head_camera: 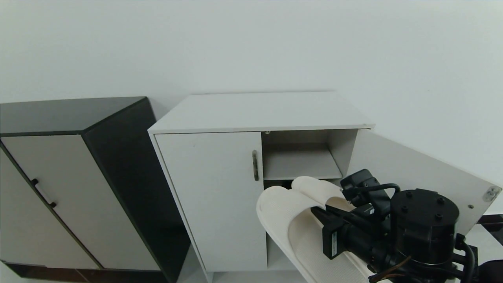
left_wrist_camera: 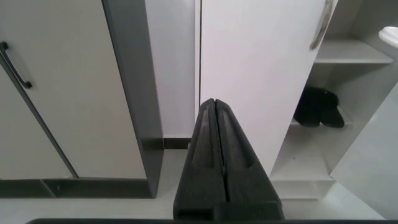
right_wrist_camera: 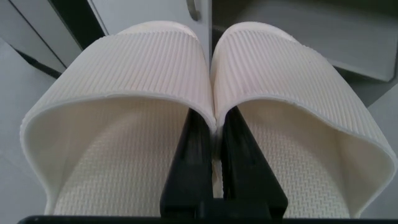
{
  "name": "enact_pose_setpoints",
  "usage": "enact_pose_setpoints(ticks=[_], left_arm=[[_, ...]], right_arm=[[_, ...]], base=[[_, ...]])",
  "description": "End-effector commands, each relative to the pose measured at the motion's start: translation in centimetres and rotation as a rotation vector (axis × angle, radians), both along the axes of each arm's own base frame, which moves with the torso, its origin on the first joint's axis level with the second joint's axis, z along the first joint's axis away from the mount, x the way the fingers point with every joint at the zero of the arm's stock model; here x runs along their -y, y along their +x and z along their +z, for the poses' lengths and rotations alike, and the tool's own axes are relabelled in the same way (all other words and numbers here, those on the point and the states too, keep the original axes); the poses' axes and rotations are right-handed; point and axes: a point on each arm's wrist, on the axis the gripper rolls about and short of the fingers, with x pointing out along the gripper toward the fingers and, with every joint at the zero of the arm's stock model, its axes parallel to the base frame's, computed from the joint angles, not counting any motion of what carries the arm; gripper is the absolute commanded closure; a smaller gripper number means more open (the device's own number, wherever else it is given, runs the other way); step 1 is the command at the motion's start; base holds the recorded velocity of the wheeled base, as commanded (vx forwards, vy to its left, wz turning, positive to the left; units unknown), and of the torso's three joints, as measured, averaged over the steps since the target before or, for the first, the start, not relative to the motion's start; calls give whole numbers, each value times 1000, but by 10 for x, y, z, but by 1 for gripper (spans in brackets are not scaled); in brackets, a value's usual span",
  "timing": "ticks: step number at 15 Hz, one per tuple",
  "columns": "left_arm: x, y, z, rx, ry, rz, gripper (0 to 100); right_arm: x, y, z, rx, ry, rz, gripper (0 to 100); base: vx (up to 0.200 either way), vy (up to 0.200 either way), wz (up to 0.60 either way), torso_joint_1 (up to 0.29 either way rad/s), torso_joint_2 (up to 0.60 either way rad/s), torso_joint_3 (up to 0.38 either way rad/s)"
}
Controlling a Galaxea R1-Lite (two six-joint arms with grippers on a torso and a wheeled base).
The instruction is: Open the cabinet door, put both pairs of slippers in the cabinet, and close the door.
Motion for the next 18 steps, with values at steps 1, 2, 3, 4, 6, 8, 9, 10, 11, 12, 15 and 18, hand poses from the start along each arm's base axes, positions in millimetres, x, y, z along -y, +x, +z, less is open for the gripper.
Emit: enact_pose_setpoints(ticks=[1, 2, 3, 4, 6, 8, 9, 10, 11, 12, 15, 18], left_arm=[[0, 0, 0, -2, 0, 0, 100], [0, 0, 0, -2, 0, 0, 100], [0, 0, 0, -2, 0, 0, 100], [0, 0, 0, -2, 0, 0, 100], [0, 0, 0, -2, 0, 0, 100], [0, 0, 0, -2, 0, 0, 100], [0, 0, 0, -2, 0, 0, 100], [0, 0, 0, -2, 0, 0, 100], [0, 0, 0, -2, 0, 0, 100], [0, 0, 0, -2, 0, 0, 100], [0, 0, 0, -2, 0, 0, 100], [0, 0, 0, -2, 0, 0, 100]], right_arm=[[-1, 0, -1, -3, -3, 0, 100], [-1, 1, -2, -4, -5, 0, 100], [-1, 1, -3, -5, -6, 0, 100], [-2, 1, -4, -8, -10, 0, 100], [-2, 1, -4, -4, -6, 1, 100], [-1, 1, -6, -3, -5, 1, 100], [-1, 1, -6, -1, -3, 1, 100], [-2, 1, -6, -1, -3, 1, 100], [-2, 1, -7, -2, -4, 1, 100], [-2, 2, -7, -2, -4, 1, 100], [-2, 2, -8, 2, -9, 2, 100], [-2, 1, -10, 13, -35, 6, 100]], base=[[0, 0, 0, -242, 491, 251], [0, 0, 0, -237, 496, 251], [0, 0, 0, -237, 481, 242], [0, 0, 0, -227, 491, 246], [0, 0, 0, -229, 481, 241], [0, 0, 0, -234, 466, 237], [0, 0, 0, -217, 452, 227], [0, 0, 0, -222, 447, 193], [0, 0, 0, -217, 427, 193], [0, 0, 0, -222, 417, 198], [0, 0, 0, -214, 373, 181], [0, 0, 0, -64, 232, 63]])
